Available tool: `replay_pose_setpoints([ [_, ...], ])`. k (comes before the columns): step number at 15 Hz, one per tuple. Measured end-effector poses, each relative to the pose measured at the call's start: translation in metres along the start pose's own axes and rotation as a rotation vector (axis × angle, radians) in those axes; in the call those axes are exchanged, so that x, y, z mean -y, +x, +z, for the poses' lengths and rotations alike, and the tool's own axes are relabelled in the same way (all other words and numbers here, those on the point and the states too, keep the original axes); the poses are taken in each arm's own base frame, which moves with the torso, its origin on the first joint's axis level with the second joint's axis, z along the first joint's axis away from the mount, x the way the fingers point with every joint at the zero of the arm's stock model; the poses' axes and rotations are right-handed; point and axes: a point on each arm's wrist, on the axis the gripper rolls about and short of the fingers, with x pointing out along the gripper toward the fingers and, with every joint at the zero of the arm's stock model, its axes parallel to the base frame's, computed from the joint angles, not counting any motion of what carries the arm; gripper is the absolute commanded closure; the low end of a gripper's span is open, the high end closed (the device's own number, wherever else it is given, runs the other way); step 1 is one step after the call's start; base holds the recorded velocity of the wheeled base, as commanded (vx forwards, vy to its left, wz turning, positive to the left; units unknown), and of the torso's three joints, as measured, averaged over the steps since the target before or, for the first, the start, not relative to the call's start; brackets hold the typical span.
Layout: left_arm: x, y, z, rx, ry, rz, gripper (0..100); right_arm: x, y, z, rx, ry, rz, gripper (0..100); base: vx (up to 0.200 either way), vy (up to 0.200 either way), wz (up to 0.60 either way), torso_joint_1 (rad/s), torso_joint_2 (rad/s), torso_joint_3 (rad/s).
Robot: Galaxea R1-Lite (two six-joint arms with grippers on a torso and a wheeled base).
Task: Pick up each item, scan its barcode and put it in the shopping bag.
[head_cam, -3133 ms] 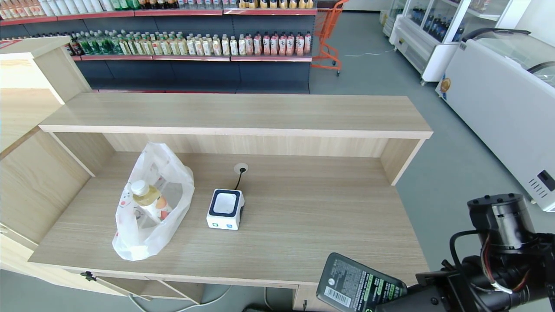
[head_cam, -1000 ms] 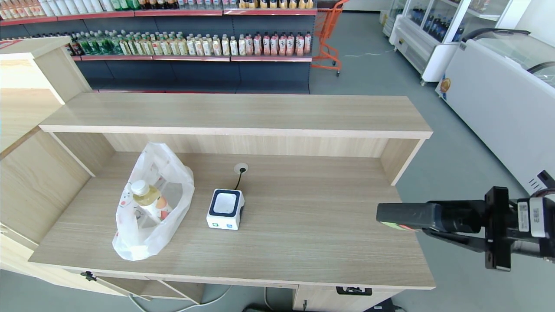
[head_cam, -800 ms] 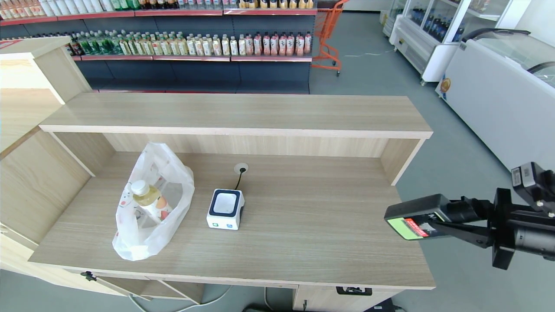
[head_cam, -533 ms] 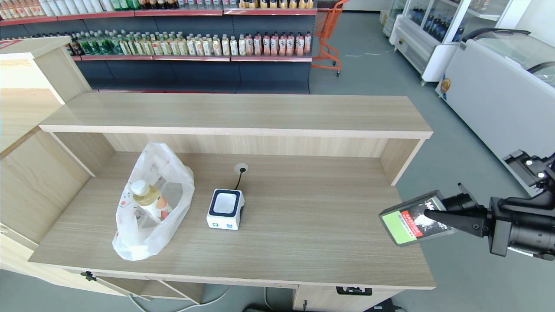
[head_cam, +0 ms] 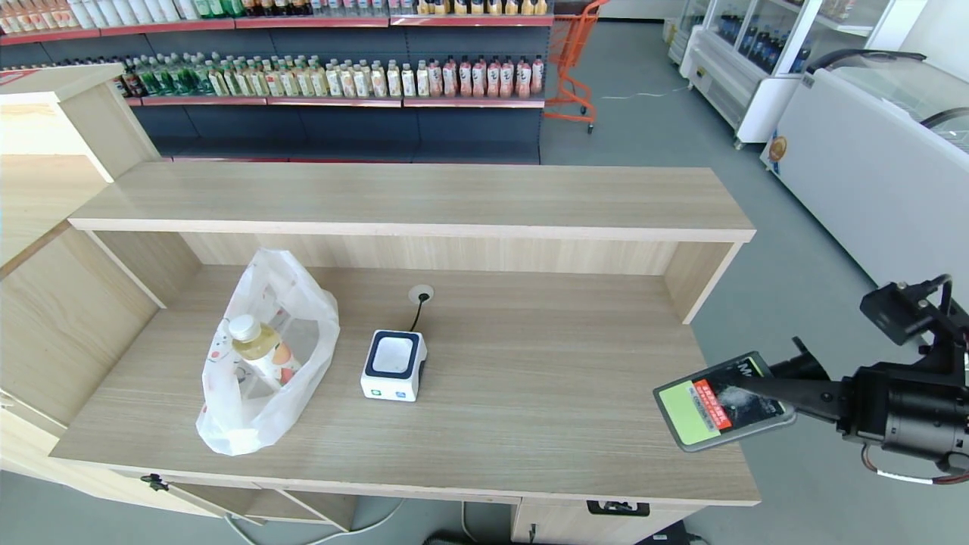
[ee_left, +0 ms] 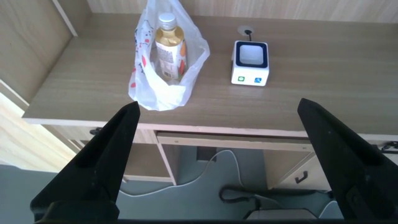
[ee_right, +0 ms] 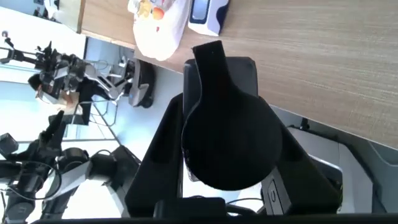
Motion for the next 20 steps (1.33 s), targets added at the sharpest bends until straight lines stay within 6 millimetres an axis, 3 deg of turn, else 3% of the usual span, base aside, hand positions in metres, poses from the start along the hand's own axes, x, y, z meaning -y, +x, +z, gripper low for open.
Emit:
replay_pose_setpoints([
  [6, 0.0, 0.0, 0.0, 0.0, -0.003, 0.0, 0, 0.001, -0.002, -0.009, -0.016, 0.023, -0.007, 100, 0.0, 0.167, 0.0, 0.0, 0.0, 0.002],
  [15, 0.0, 0.0, 0.0, 0.0, 0.004, 0.0, 0, 0.001, 0.001, -0.001, -0.004, 0.006, 0.001, 100, 0.0, 0.2, 0.0, 0.002, 0.0, 0.003],
  [20, 0.0, 0.0, 0.0, 0.0, 0.012, 0.0, 0, 0.006, 0.007, 0.009, 0.001, -0.005, 0.0, 100, 0.2, 0.2, 0.0, 0.001, 0.0, 0.003],
])
